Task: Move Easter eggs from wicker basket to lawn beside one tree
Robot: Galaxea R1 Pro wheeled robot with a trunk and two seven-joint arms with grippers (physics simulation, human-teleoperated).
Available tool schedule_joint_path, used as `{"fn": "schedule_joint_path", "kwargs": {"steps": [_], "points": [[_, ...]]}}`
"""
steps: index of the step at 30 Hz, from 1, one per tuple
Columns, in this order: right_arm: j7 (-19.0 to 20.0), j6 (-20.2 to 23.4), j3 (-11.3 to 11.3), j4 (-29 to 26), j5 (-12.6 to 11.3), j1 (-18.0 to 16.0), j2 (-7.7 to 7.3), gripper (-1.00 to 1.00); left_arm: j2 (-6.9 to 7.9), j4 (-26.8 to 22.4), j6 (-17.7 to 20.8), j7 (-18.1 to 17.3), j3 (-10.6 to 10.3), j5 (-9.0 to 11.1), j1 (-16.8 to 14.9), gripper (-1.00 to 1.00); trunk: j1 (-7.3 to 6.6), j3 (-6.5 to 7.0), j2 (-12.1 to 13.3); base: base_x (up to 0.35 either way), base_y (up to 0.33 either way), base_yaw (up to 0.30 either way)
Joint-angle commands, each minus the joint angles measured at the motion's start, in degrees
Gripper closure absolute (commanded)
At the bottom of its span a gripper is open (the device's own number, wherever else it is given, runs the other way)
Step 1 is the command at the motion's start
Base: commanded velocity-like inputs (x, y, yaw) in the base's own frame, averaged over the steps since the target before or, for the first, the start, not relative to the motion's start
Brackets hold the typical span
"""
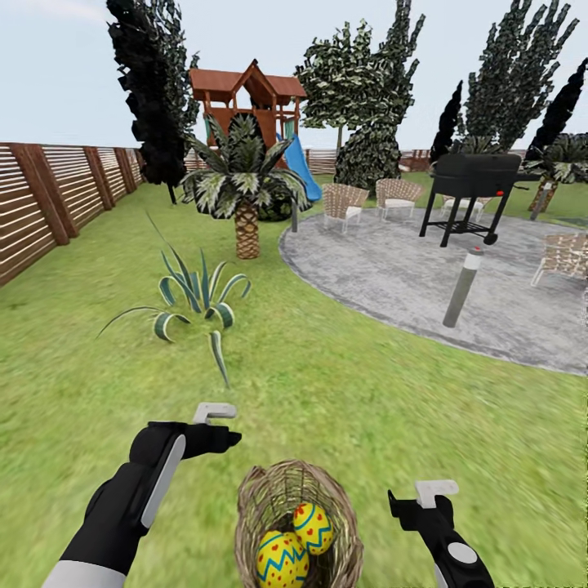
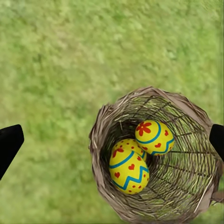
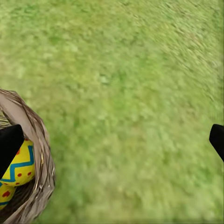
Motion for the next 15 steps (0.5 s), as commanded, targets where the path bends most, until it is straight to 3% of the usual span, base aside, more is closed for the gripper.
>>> {"fn": "schedule_joint_path", "kwargs": {"steps": [1,6,15], "points": [[-0.1,0.4,0.0,-0.1,0.3,0.0,-0.01,-1.0,0.04,0.1,0.2,0.2,0.0,0.5,0.0,-1.0,0.0,-0.01,0.0,0.0,0.004,-0.166],[-0.1,0.4,0.0,-0.1,0.3,0.0,0.0,-1.0,0.05,0.3,0.2,0.2,-0.1,0.5,0.0,-1.0,0.0,0.26,0.0,-0.039,0.073,-0.212],[-0.1,0.4,0.0,-0.1,0.3,0.0,0.0,-1.0,0.17,0.4,0.2,0.2,-0.1,0.4,0.0,-1.0,0.0,0.8,0.0,-0.034,0.242,-0.236]]}}
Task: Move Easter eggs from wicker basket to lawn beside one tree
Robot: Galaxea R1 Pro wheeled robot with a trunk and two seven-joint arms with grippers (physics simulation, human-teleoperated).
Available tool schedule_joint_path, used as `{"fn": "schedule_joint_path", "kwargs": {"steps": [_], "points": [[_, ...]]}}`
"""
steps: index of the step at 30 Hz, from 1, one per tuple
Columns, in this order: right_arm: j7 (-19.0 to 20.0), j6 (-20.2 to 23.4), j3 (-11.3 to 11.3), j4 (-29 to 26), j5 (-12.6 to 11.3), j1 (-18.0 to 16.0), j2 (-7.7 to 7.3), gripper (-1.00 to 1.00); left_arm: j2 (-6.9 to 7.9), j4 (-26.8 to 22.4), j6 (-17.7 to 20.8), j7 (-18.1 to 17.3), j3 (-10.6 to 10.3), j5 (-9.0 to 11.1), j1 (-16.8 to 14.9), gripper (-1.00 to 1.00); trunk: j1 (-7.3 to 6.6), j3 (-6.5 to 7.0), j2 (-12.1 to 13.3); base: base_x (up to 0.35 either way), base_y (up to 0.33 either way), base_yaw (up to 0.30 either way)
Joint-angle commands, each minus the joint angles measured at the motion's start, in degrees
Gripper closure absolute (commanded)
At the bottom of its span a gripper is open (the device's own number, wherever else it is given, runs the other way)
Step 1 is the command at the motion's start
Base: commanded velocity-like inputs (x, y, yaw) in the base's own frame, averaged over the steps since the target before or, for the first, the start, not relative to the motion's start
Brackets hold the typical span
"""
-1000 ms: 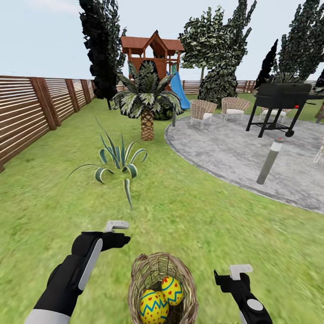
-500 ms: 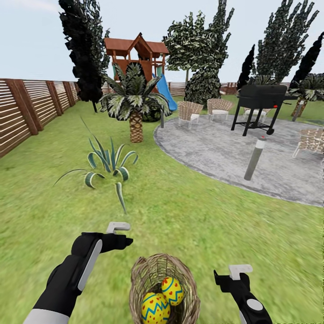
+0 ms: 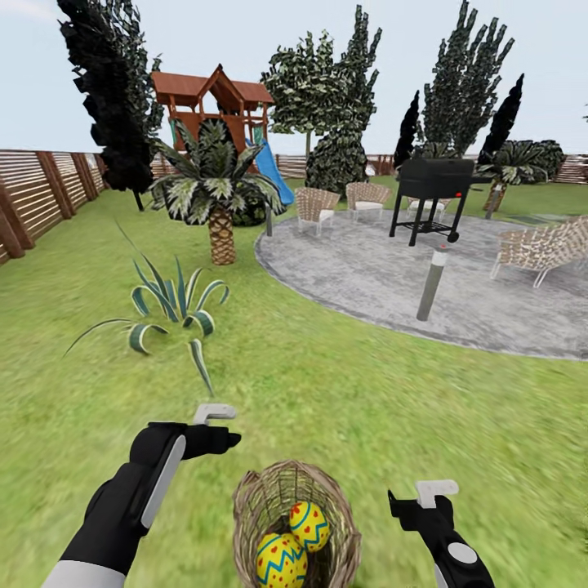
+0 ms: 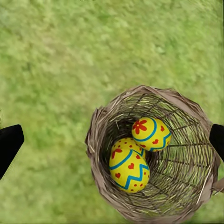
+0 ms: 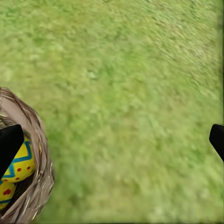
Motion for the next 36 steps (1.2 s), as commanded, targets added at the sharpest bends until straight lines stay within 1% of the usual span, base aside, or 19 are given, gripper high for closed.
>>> {"fn": "schedule_joint_path", "kwargs": {"steps": [1,5,7,9,11,16,21,25,28,29,31,34,36], "points": [[-0.1,0.4,0.0,-0.1,0.4,0.0,0.0,-1.0,0.1,0.0,0.2,0.3,-0.1,0.5,0.0,-1.0,0.0,0.01,0.0,-0.002,0.272,-0.238],[-0.1,0.4,0.0,-0.1,0.4,0.0,0.0,-1.0,0.07,0.0,0.3,0.3,-0.4,0.5,0.0,-1.0,0.0,0.25,0.0,-0.001,0.273,-0.238],[-0.1,0.4,0.0,-0.1,0.4,0.0,0.0,-1.0,0.11,0.4,0.3,0.3,-1.9,0.5,0.0,-1.0,0.0,0.37,0.0,0.0,0.274,-0.238],[-0.1,0.4,0.0,-0.1,0.4,0.0,0.0,-1.0,0.01,2.2,0.3,0.3,-2.9,0.4,0.0,-1.0,0.0,0.49,0.0,0.0,0.274,-0.238],[-0.1,0.4,0.0,-0.1,0.4,0.0,0.0,-1.0,-0.22,4.6,0.3,0.3,-3.3,0.4,0.0,-1.0,0.0,0.61,0.0,0.0,0.274,-0.238],[-0.3,0.5,-0.3,-0.2,0.3,0.0,-0.06,-1.0,-0.38,7.4,0.2,0.3,-3.6,0.4,0.0,-1.0,0.0,0.9,0.0,0.0,0.274,-0.24],[-0.3,0.5,-2.4,-0.4,0.3,0.0,-0.01,-1.0,-0.03,10.0,0.2,0.3,-3.6,0.3,0.0,-1.0,0.0,1.09,0.0,0.0,0.261,-0.173],[-0.3,0.5,-3.0,-1.0,0.5,0.0,-0.04,-1.0,0.01,10.5,0.2,0.3,-3.8,0.3,0.0,-1.0,0.0,1.11,0.0,0.0,0.076,-0.023],[-0.3,0.5,-4.6,-1.9,0.6,0.0,-0.03,-1.0,-0.13,10.6,0.2,0.4,-5.5,0.3,0.0,-1.0,0.0,1.11,0.0,0.0,0.01,-0.003],[-0.3,0.5,-4.8,-2.0,0.6,0.0,-0.02,-1.0,-0.15,10.6,0.2,0.4,-5.8,0.3,0.0,-1.0,0.0,1.11,0.0,0.0,0.005,-0.001],[-0.3,0.4,-5.6,-2.4,0.6,0.0,-0.07,-1.0,-0.41,10.8,0.1,0.4,-7.0,0.3,0.0,-1.0,0.0,1.11,0.0,0.0,0.002,-0.001],[-0.3,0.4,-5.8,-2.8,0.7,0.0,-0.08,-1.0,-0.84,12.1,-0.5,0.5,-7.5,0.4,0.1,-1.0,0.0,1.11,0.0,0.0,0.0,0.0],[-0.3,0.4,-5.9,-3.4,0.7,0.0,-0.11,-1.0,-1.83,14.6,-1.8,0.5,-7.6,0.3,0.1,-1.0,0.0,1.11,0.0,0.0,0.0,0.0]]}}
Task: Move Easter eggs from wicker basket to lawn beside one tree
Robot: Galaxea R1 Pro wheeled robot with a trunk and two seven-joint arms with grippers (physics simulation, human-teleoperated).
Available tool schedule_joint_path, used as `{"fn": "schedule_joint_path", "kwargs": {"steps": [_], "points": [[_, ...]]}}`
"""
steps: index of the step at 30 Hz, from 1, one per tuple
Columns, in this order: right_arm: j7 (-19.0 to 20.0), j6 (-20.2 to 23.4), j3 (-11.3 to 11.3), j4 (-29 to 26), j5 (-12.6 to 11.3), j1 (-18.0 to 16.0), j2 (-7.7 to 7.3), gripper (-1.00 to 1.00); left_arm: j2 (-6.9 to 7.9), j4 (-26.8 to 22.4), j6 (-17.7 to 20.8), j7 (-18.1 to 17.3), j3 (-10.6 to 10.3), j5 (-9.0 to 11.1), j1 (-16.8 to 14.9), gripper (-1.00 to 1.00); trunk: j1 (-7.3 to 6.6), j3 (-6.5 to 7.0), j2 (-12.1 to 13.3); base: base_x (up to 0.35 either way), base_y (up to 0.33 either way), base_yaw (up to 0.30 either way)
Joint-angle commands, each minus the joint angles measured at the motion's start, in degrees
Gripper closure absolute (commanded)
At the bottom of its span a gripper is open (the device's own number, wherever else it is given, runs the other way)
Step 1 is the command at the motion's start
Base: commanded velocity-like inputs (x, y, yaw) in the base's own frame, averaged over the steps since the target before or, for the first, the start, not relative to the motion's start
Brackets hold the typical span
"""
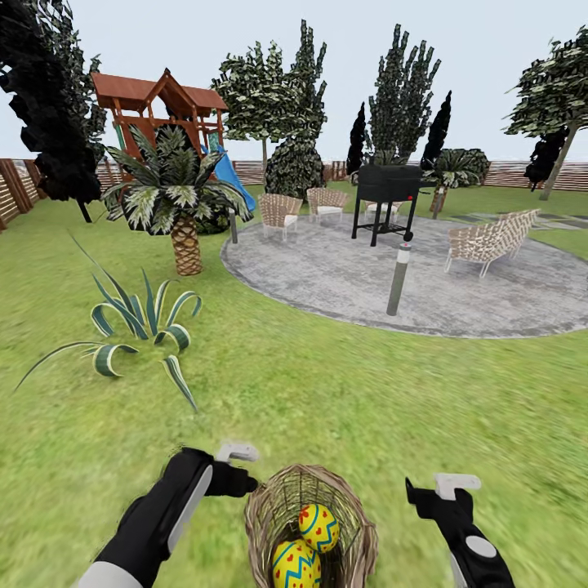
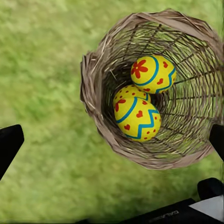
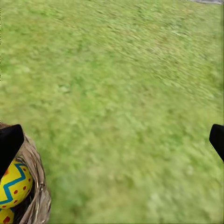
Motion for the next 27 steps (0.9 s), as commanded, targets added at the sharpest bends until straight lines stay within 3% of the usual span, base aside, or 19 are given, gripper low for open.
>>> {"fn": "schedule_joint_path", "kwargs": {"steps": [1,4,8,12,20,27], "points": [[-0.1,0.4,0.0,-0.6,0.4,0.0,0.0,-1.0,-0.57,1.6,-0.8,0.3,0.0,0.3,-0.1,-1.0,0.0,-0.06,0.0,0.0,0.0,0.0],[-0.1,0.4,0.0,-3.6,0.4,0.0,0.0,-1.0,-1.96,5.6,-4.9,0.6,0.2,0.3,-0.4,-1.0,0.0,-0.06,0.0,0.0,0.0,0.0],[0.0,2.0,0.0,-4.6,0.4,0.0,-0.05,-1.0,-2.14,6.4,-5.4,1.0,0.3,0.3,-0.5,-1.0,0.0,-0.06,0.0,0.0,0.0,0.0],[0.4,7.7,0.1,-6.3,0.4,-0.2,-0.04,-1.0,-2.25,7.3,-5.5,2.1,0.3,0.3,-1.2,-1.0,0.0,-0.06,0.0,0.0,0.0,0.0],[1.1,9.8,0.5,-7.7,0.5,-0.3,0.01,-1.0,-1.74,3.8,-5.5,2.5,0.3,0.3,-2.1,-1.0,0.0,-0.04,0.0,0.0,0.0,-0.014],[1.1,10.2,0.5,-8.5,0.5,-0.3,-0.07,-1.0,-1.6,3.3,-5.6,2.5,0.4,0.3,-2.1,-1.0,0.0,0.11,0.0,0.0,0.0,-0.233]]}}
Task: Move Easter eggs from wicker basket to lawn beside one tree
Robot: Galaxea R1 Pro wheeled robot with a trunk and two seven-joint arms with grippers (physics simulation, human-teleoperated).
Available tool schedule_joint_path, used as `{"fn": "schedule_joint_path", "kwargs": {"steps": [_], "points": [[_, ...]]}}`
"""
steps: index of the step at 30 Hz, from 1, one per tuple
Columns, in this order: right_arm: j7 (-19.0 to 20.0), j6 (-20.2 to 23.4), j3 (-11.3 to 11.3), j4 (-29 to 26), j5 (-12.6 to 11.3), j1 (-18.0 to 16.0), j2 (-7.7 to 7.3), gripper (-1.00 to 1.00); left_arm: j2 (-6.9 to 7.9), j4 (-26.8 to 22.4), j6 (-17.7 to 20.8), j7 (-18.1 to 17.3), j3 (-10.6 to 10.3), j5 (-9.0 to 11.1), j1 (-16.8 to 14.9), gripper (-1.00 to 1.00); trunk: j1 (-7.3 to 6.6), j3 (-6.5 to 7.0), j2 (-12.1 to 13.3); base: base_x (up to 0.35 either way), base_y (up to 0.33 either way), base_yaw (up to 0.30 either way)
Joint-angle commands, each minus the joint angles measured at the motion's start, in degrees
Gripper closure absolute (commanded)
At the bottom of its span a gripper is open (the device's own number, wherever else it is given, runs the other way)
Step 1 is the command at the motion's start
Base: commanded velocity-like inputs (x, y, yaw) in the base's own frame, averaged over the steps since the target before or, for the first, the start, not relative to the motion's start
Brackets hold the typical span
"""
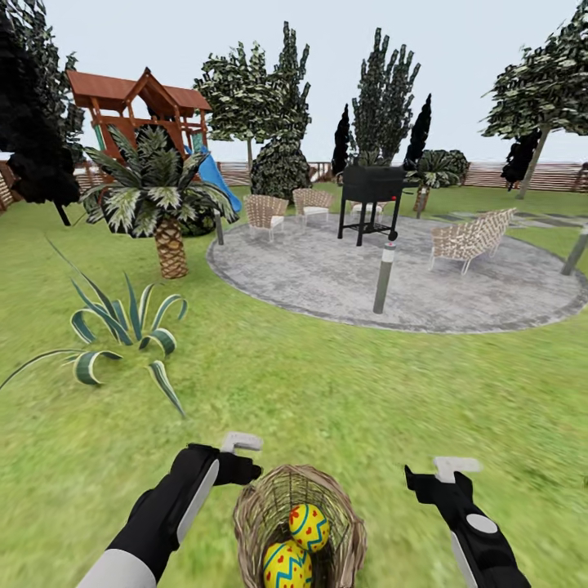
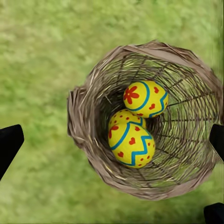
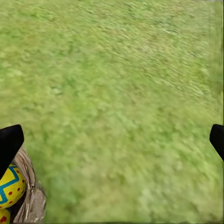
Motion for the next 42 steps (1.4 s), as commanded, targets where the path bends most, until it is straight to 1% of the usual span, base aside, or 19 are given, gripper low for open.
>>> {"fn": "schedule_joint_path", "kwargs": {"steps": [1,10,14,23,29,32,33,34,38,40,42], "points": [[-0.1,0.4,0.0,-0.1,0.4,0.0,-0.01,-1.0,0.0,-0.1,0.3,0.2,0.0,0.5,0.0,-1.0,0.0,-0.03,0.0,0.0,0.0,-0.268],[-0.1,0.5,0.0,0.0,0.4,0.0,-0.02,-1.0,0.24,0.6,0.3,0.1,0.0,0.3,0.0,-1.0,0.0,0.25,0.0,0.0,0.013,-0.274],[-0.1,0.5,0.0,0.0,0.3,0.0,-0.02,-1.0,0.85,0.7,0.3,0.0,0.0,0.4,0.0,-1.0,0.0,0.37,0.0,0.0,0.214,-0.275],[-0.1,0.5,0.0,0.0,0.3,0.0,-0.02,-1.0,1.09,0.8,0.4,0.0,-0.3,0.4,0.1,-1.0,0.0,0.65,0.0,0.0,0.264,-0.275],[0.0,0.6,0.0,0.1,0.2,0.0,0.03,-1.0,1.24,1.1,0.3,0.0,-0.5,0.3,0.1,-1.0,0.0,0.84,0.0,0.0,0.064,-0.274],[0.0,1.8,0.1,0.1,0.3,0.0,0.06,-1.0,1.23,3.5,0.1,0.1,-0.5,0.3,0.1,-1.0,0.0,0.89,0.0,0.0,0.006,-0.15],[0.0,2.6,0.1,0.1,0.3,0.0,0.06,-1.0,1.22,5.1,-0.3,0.1,-0.4,0.3,0.1,-1.0,0.0,0.89,0.0,0.0,0.003,-0.069],[0.0,3.8,0.1,0.1,0.3,0.0,0.07,-1.0,1.19,8.6,-2.3,0.2,-0.2,0.2,0.1,-1.0,0.0,0.9,0.0,0.0,0.001,-0.028],[0.0,4.6,0.1,0.1,0.3,0.0,0.07,-1.0,1.12,14.5,-8.5,0.3,0.0,0.3,0.1,-1.0,0.0,0.9,0.0,0.0,0.0,-0.01],[0.0,4.7,0.1,0.1,0.3,0.0,0.07,-1.0,1.15,16.5,-9.8,0.5,0.4,0.4,0.0,-1.0,0.0,0.9,0.0,0.0,0.0,-0.002],[0.0,4.7,0.1,0.1,0.3,0.0,0.07,-1.0,1.19,17.6,-10.3,1.3,1.7,0.4,-0.1,-1.0,0.0,0.9,0.0,0.0,0.0,-0.001]]}}
